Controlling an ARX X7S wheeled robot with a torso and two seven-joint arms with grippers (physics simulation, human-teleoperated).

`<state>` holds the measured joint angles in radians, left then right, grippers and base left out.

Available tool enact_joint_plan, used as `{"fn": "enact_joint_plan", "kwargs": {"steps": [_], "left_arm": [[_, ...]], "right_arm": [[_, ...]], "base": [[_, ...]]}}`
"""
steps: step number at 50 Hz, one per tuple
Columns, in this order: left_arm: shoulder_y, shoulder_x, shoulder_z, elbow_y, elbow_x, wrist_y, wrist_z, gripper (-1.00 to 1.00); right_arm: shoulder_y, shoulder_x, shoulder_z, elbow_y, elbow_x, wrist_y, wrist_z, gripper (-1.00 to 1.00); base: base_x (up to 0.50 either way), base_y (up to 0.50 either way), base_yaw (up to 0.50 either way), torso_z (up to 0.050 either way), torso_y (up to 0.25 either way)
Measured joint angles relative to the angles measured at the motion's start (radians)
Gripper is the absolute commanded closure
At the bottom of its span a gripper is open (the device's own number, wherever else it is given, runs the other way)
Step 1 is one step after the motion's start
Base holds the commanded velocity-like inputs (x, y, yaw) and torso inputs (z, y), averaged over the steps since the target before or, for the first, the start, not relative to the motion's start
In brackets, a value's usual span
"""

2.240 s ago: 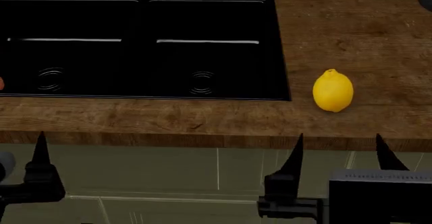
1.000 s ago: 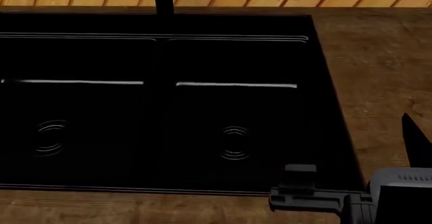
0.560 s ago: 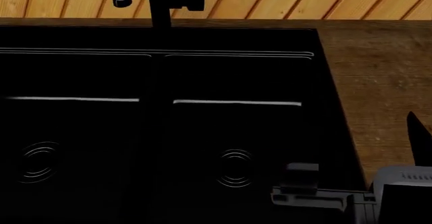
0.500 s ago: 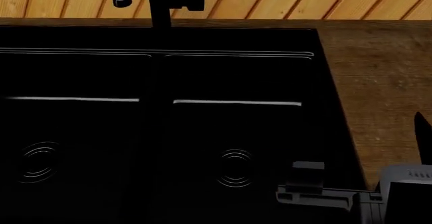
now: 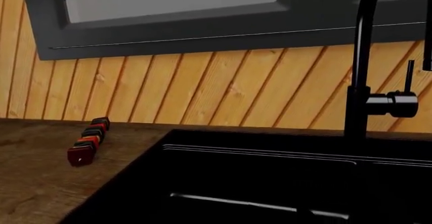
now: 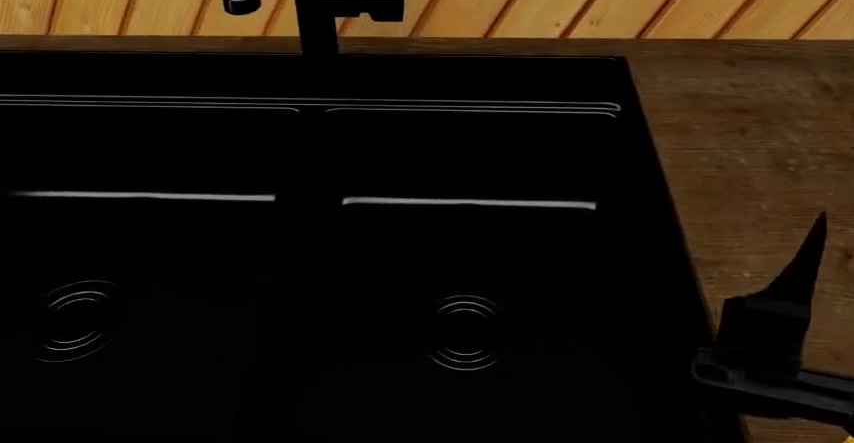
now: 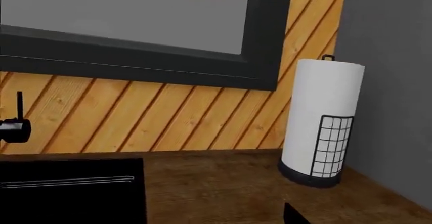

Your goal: Pick the lemon from the counter and place it in the sink

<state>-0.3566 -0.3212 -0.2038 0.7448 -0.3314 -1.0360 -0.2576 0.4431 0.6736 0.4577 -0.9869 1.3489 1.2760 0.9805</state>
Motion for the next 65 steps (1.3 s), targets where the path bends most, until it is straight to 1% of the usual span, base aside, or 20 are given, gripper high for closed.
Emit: {"fn": "enact_joint_plan", "kwargs": {"steps": [6,13,21,28,45,65], "left_arm": [[0.008,0.000,0.000,-0.007,-0.001,0.010,0.001,-1.00],[0.016,-0.001,-0.001,-0.013,-0.004,0.020,0.003,-1.00],[0.020,-0.004,0.000,-0.020,-0.007,0.027,0.006,-1.00],[0.025,-0.005,0.003,-0.031,-0.006,0.039,0.007,-1.00],[0.042,-0.003,0.005,-0.048,-0.008,0.059,0.005,-1.00],[0.051,-0.003,0.022,-0.071,-0.005,0.081,0.000,-1.00]], "right_arm": [[0.008,0.082,0.032,0.033,0.167,-0.003,0.133,-1.00],[0.003,0.166,0.051,0.070,0.317,-0.023,0.258,-1.00],[-0.017,0.242,0.067,0.110,0.446,-0.051,0.352,-1.00],[-0.046,0.281,0.069,0.142,0.524,-0.073,0.402,-1.00],[-0.168,0.274,0.124,0.151,0.617,-0.097,0.446,-1.00],[-0.308,0.192,0.195,0.146,0.603,-0.065,0.403,-1.00]], "base": [[0.00,0.00,0.00,0.000,0.000],[0.00,0.00,0.00,0.000,0.000],[0.00,0.00,0.00,0.000,0.000],[0.00,0.00,0.00,0.000,0.000],[0.00,0.00,0.00,0.000,0.000],[0.00,0.00,0.00,0.000,0.000]]}}
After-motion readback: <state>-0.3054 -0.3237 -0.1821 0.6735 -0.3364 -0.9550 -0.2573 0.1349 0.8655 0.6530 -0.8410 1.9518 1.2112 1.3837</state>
